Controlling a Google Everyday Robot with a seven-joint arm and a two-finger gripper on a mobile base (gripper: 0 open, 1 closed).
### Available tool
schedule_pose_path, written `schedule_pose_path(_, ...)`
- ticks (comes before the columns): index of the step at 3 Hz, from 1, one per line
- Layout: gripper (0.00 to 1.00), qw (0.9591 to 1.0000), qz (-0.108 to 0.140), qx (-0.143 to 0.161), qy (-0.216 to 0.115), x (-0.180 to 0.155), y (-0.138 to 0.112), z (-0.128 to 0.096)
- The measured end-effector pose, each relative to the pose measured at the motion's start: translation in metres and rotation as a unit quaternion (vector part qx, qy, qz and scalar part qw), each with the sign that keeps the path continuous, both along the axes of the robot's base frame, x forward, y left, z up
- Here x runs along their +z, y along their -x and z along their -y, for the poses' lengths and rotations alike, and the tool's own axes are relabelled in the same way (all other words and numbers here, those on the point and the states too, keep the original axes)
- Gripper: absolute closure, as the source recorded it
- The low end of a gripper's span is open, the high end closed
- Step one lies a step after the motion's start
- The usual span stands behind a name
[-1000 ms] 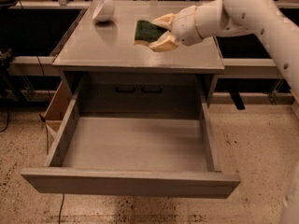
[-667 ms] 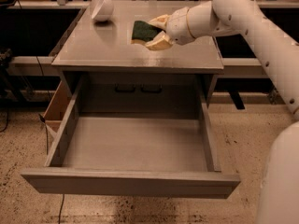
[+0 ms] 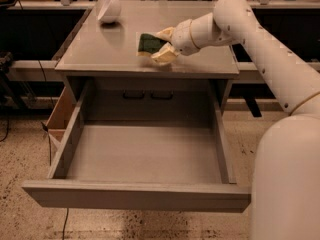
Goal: Pick sponge from top drawer and place on counter
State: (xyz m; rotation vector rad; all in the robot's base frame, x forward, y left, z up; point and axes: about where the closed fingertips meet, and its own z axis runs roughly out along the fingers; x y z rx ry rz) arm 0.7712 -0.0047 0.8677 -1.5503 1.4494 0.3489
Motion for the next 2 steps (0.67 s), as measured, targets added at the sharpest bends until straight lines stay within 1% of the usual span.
schedule_pose_path(1, 0.53, 0.9998, -0.002, 0.016, -0.007, -0.003, 0.002, -0.002)
schedule_pose_path(2, 0.29, 0.9987, 0.013, 0.049, -0.007, 0.009, 0.013, -0.008)
